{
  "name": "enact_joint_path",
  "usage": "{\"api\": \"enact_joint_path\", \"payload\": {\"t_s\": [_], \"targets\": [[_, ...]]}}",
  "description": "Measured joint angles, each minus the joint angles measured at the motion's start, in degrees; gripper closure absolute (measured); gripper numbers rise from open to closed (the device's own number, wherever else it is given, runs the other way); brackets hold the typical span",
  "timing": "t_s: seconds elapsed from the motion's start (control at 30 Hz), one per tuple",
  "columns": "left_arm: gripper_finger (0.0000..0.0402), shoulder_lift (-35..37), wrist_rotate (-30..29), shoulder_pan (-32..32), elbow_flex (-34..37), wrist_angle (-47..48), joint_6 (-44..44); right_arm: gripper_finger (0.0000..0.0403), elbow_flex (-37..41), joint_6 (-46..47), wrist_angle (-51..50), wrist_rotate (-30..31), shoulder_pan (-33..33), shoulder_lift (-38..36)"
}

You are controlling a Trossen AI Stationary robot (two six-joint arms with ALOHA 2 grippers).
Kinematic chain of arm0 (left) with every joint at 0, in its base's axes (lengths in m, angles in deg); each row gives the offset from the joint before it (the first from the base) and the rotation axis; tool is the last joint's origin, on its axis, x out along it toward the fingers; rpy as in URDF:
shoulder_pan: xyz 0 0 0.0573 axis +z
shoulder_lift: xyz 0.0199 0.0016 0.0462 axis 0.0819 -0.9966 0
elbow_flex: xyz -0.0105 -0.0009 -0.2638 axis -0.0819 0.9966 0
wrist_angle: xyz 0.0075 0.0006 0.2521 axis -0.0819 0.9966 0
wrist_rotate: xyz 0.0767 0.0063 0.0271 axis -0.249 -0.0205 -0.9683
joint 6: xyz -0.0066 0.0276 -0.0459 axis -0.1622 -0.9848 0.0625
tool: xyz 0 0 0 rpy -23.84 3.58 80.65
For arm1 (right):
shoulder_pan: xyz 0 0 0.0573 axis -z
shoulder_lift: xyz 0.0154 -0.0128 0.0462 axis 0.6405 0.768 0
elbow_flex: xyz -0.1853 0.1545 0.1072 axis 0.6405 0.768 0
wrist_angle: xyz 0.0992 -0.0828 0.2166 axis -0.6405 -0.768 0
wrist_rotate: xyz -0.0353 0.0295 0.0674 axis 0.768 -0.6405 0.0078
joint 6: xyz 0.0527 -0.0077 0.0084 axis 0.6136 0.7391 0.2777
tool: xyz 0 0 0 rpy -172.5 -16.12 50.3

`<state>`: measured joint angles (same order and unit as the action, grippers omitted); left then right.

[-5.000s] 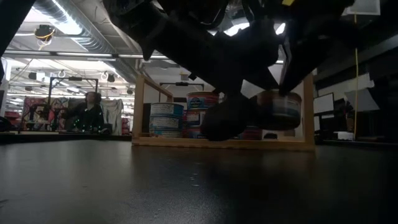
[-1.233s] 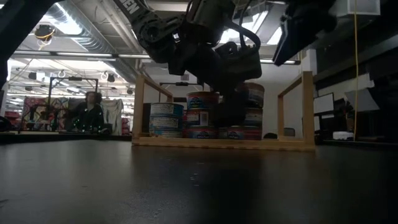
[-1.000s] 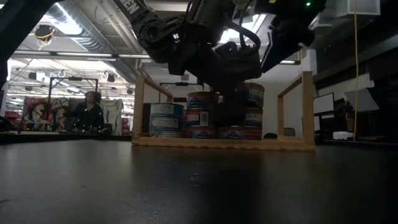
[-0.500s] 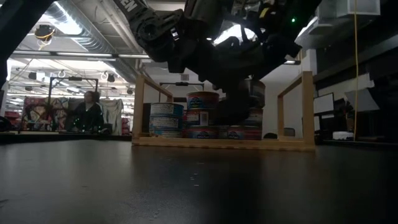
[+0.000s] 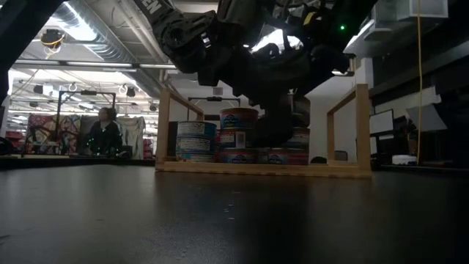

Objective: Stack canned seafood by type on shelf
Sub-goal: Stack the blue tuna can on top of the other blue tuna can

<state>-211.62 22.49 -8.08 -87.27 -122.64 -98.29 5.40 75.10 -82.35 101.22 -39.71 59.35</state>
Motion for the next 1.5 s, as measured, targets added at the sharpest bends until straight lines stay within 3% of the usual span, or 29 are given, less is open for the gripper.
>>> {"api": "enact_joint_path", "payload": {"t_s": [0.7,1.5], "targets": [[0.0157,0.0,-0.4,-1.5,0.0,0.0,1.6,0.0237,0.0,-6.0,-0.3,1.6,0.0,0.0],[0.0157,0.0,-1.7,-2.0,0.0,0.3,0.3,0.0237,0.0,-24.9,-0.3,1.6,0.4,0.0]]}}
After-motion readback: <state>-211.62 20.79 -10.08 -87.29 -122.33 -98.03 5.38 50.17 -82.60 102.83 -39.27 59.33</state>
